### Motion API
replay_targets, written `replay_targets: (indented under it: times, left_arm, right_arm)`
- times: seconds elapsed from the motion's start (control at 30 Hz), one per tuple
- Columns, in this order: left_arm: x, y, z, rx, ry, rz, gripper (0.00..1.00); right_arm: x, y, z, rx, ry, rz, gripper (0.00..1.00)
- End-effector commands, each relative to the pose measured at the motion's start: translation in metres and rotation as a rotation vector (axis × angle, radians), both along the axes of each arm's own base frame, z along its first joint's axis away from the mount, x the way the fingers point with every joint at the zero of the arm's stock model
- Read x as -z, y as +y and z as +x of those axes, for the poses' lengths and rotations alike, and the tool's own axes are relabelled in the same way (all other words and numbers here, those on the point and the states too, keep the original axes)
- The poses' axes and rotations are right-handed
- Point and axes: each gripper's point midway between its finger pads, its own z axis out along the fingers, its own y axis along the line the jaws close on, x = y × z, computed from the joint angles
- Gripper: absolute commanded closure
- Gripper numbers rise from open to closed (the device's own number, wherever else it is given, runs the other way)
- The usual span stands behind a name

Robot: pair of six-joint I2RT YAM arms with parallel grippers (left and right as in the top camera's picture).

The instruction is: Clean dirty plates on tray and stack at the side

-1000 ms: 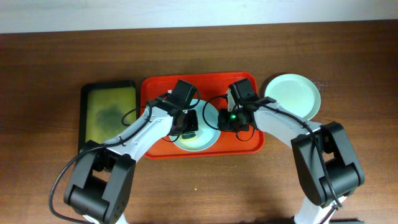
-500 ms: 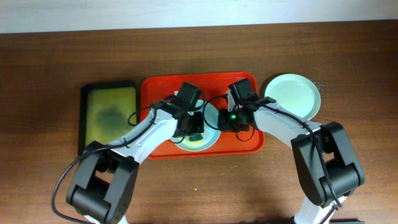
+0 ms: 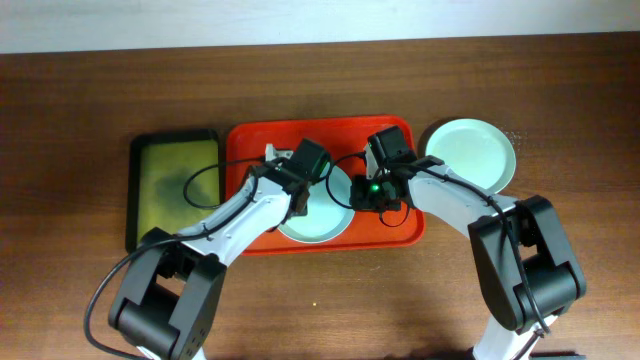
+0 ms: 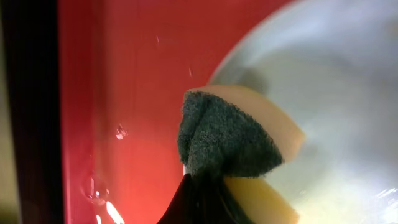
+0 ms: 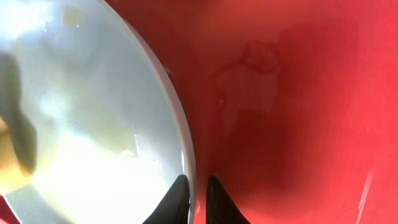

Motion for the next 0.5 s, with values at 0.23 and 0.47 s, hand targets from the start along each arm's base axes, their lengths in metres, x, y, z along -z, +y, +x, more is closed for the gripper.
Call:
replay_targets:
  times: [0.23, 0.47]
  left_arm:
    - [-0.004, -0.078, 0.015, 0.101, 0.029, -0.374, 1.00]
    - [0.012, -0.025, 0.026, 0.013, -0.029, -0.092, 1.00]
  right_arm:
    - [0.010, -0.012, 0.000, 0.029, 0.014, -0.054, 0.88]
    - [0.011, -0.012, 0.000, 0.029, 0.015, -0.054, 0.88]
